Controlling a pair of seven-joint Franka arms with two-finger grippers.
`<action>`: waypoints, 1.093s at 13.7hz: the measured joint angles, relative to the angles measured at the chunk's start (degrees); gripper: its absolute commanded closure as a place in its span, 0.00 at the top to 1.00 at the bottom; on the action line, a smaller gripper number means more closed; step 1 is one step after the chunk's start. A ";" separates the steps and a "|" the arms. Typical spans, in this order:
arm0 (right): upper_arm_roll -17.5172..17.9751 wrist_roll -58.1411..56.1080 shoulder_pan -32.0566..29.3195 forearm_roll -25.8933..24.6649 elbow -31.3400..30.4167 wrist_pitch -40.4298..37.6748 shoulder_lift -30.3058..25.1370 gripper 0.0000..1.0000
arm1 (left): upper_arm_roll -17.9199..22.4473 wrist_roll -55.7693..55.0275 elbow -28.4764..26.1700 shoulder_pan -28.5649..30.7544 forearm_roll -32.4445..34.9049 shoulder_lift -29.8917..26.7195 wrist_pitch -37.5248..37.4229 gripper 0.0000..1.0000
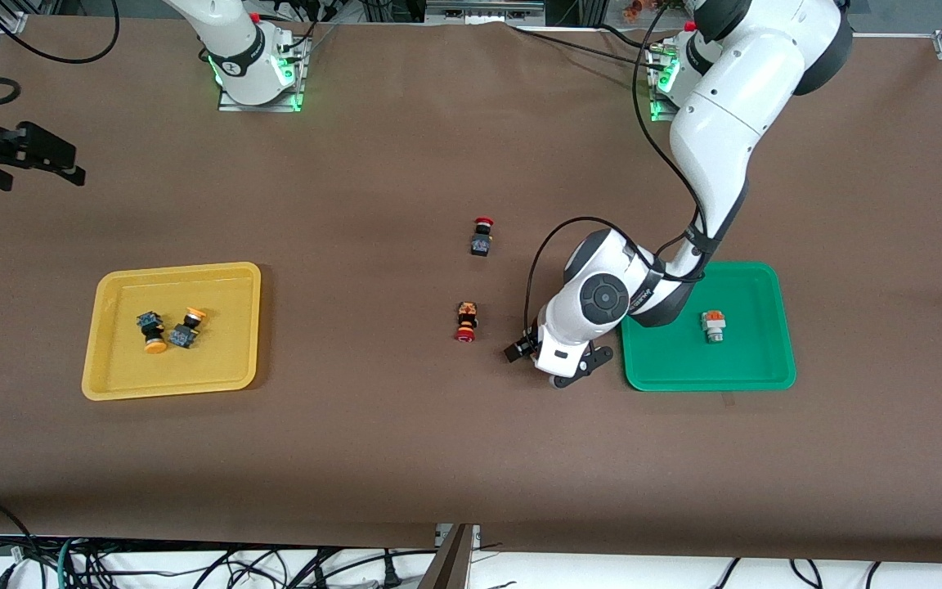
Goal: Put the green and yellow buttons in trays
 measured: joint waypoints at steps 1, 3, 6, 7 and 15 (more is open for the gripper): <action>0.96 0.18 0.01 -0.11 -0.05 -0.15 0.02 1.00 | 0.29 0.31 0.00 -0.01 0.10 0.14 0.00 0.80; 1.44 0.21 -0.01 -0.18 -0.05 -0.20 0.35 1.00 | 0.56 0.74 0.02 0.00 0.10 0.22 -0.01 0.50; 1.36 0.19 -0.33 -0.29 0.46 -0.19 1.23 1.00 | 0.58 1.10 0.34 -0.01 0.18 0.22 -0.03 0.00; 1.32 0.19 -0.36 -0.29 0.58 -0.19 1.41 1.00 | 0.58 2.23 0.53 0.01 0.21 0.04 -0.19 0.00; 1.22 0.19 -0.44 -0.60 0.69 -0.18 1.83 1.00 | 0.70 7.82 0.68 0.03 0.23 0.14 -0.14 0.00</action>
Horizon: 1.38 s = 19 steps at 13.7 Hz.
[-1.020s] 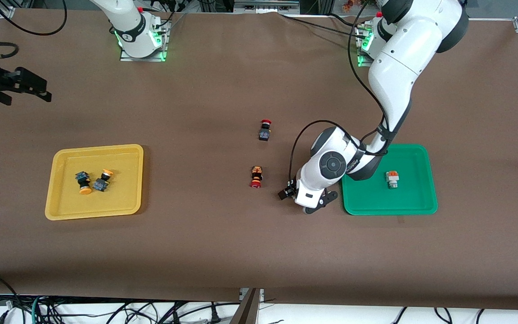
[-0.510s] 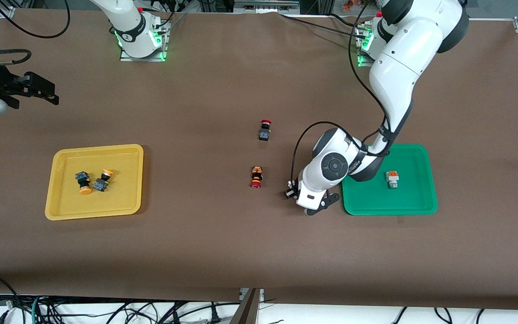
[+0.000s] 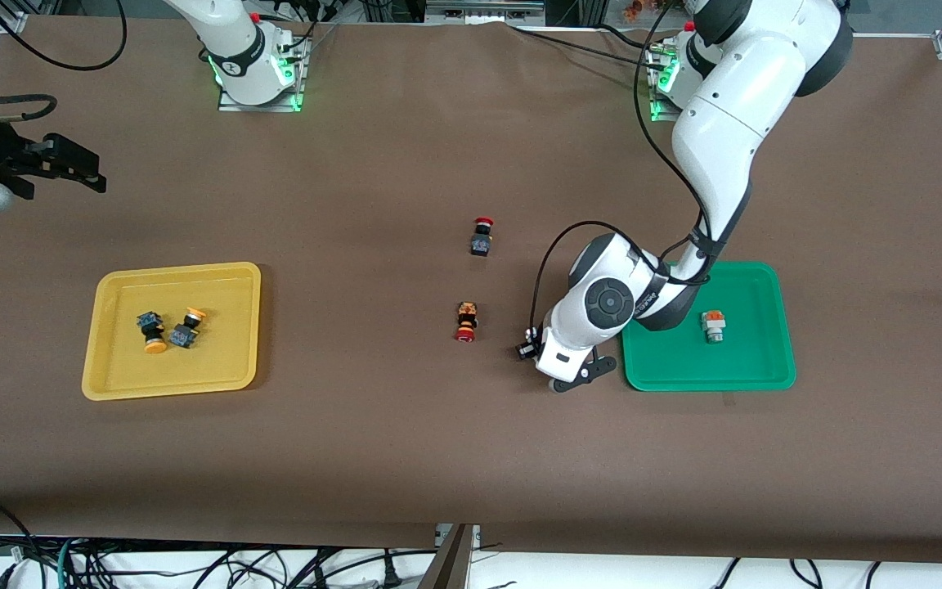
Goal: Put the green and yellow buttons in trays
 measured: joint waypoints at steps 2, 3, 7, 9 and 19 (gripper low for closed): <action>-0.03 0.00 -0.03 -0.16 0.62 0.00 0.47 1.00 | 0.08 1.29 0.17 0.04 0.03 -0.04 -0.06 0.00; -0.10 0.00 -0.05 -0.17 0.83 0.00 0.65 1.00 | 0.11 2.75 0.38 0.19 0.06 -0.25 -0.88 0.00; -0.41 -0.02 -0.09 -0.17 1.21 0.00 1.14 1.00 | 0.46 12.25 2.29 3.10 0.15 -5.56 -15.61 0.00; -0.43 -0.02 -0.10 -0.17 1.22 0.00 1.19 1.00 | 0.39 21.72 2.02 8.35 0.15 -8.46 -20.08 0.00; -0.44 -0.02 -0.11 -0.17 1.29 0.00 1.20 1.00 | -1.48 33.62 -14.45 19.84 2.49 -12.38 -14.82 0.00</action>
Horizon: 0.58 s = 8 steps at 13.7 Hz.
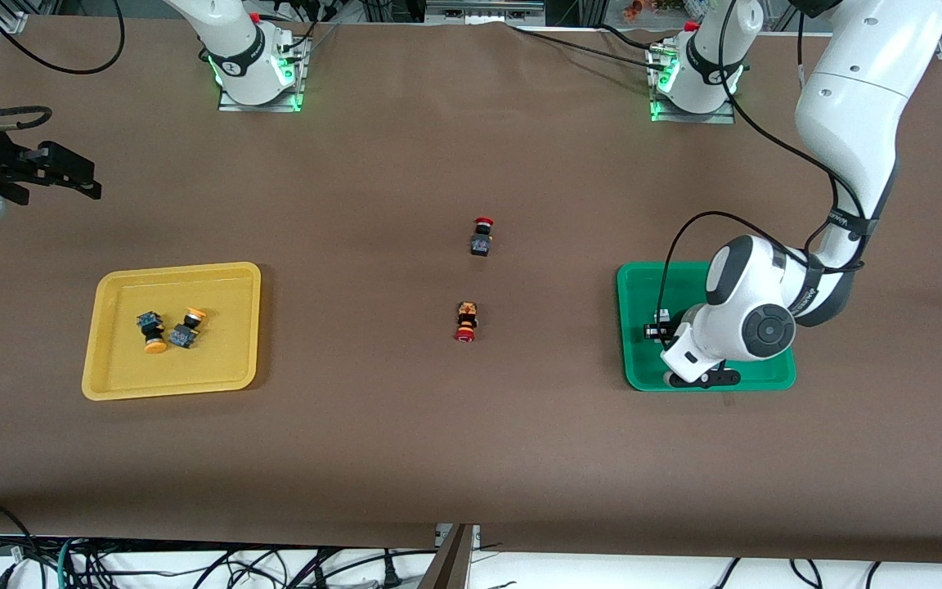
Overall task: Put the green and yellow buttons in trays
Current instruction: 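Lower the second green button into the green tray and open the left gripper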
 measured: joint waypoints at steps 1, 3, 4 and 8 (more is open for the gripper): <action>0.00 0.00 0.00 0.00 0.00 0.00 0.00 1.00 | 0.00 0.00 0.00 0.02 0.15 -0.01 0.00 0.02; 0.00 0.00 0.00 0.00 0.00 0.00 0.00 1.00 | 0.03 0.00 0.00 0.05 0.18 0.06 0.00 0.02; 0.00 0.00 0.00 0.00 0.00 0.00 0.00 1.00 | 0.09 0.00 -0.01 0.06 0.20 0.11 0.00 0.02; 0.00 -0.01 0.00 0.00 0.00 0.00 0.00 1.00 | 0.32 0.00 -0.03 0.11 0.28 0.34 0.00 0.26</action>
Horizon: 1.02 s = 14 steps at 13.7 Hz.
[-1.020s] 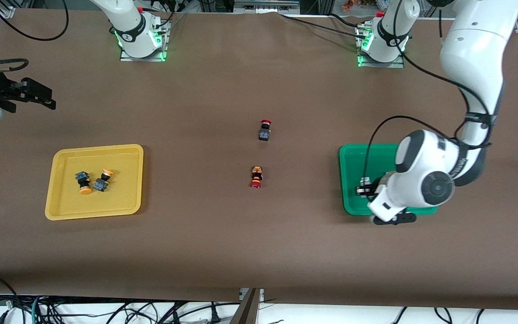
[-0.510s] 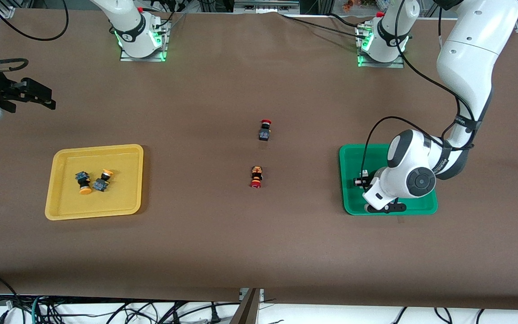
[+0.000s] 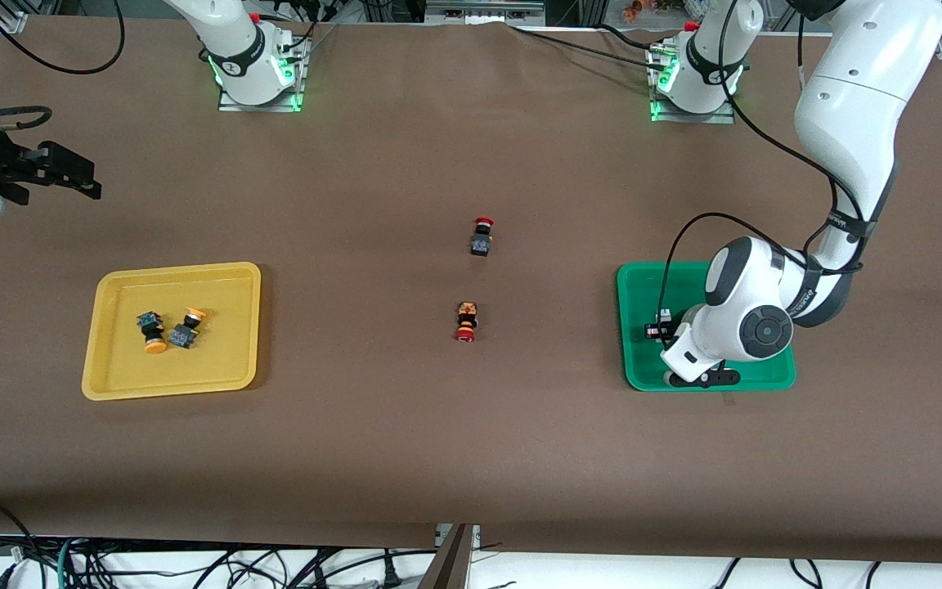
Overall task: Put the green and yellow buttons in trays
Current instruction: 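Lower the second green button into the green tray and open the left gripper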
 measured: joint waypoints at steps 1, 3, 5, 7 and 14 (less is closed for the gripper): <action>0.00 0.00 0.00 0.00 0.00 0.00 0.00 1.00 | 0.18 0.00 0.00 0.00 0.01 0.05 0.00 0.25; 0.00 0.00 0.00 0.00 0.00 0.00 0.00 1.00 | 0.64 0.00 0.00 0.01 0.04 0.33 0.01 0.23; 0.00 0.00 0.00 0.00 0.00 0.00 0.00 1.00 | 0.82 0.00 0.00 0.02 0.86 0.73 0.15 0.22; 0.00 0.00 0.00 0.00 0.00 0.00 0.00 1.00 | 0.87 0.00 0.03 0.02 1.43 0.86 0.50 0.23; 0.00 0.00 0.00 0.00 0.00 0.00 0.00 1.00 | 0.92 3.23 1.14 0.10 1.57 0.86 0.82 0.82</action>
